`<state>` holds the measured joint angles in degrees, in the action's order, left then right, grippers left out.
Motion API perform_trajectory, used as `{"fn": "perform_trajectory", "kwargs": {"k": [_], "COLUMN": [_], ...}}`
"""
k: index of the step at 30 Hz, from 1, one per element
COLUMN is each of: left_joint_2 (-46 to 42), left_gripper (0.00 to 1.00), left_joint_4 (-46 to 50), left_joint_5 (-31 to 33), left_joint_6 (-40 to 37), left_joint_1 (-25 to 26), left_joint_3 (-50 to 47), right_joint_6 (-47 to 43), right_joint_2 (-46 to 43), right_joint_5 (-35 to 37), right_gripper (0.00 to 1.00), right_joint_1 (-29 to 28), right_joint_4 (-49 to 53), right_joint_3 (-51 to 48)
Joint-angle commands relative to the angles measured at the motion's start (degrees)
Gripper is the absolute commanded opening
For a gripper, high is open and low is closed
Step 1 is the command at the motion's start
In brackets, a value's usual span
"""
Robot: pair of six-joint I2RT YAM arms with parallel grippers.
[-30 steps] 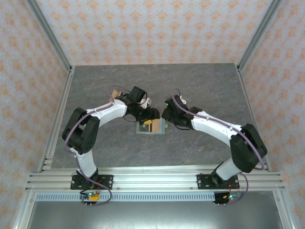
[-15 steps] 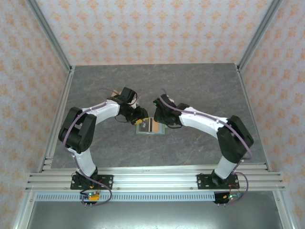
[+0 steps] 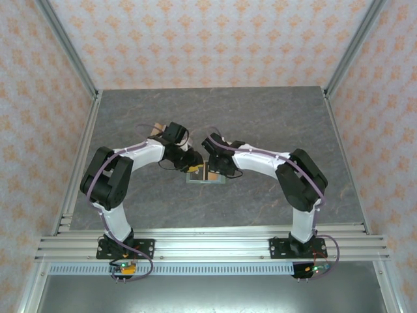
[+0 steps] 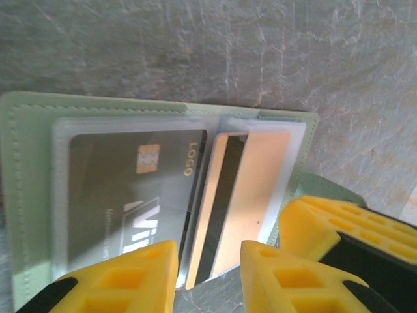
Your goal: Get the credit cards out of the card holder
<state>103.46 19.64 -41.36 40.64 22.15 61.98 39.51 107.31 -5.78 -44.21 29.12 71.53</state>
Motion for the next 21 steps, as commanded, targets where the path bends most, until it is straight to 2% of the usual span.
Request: {"fn": "perform_trajectory", "kwargs": {"k": [1,21], "left_joint_2": [1.4,5.2], "left_gripper": [0.31,0.31], "left_joint_4": [-1.2,-5.0], "left_joint_5": [-1.3,-6.5], "left_joint_6": [0.2,2.4], "left_joint_1": [0.9,1.4], "left_joint_3": [0.8,1.2], "right_joint_6": [0.8,1.1], "right_joint_2": [1.3,3.4], "right_joint_5": [-0.1,-1.8], "right_gripper": [0.14,0.12], "right_joint_1": [0.6,1.6], "right_joint_4": [1.2,1.0], "right_joint_3": [-0.3,-0.7]}}
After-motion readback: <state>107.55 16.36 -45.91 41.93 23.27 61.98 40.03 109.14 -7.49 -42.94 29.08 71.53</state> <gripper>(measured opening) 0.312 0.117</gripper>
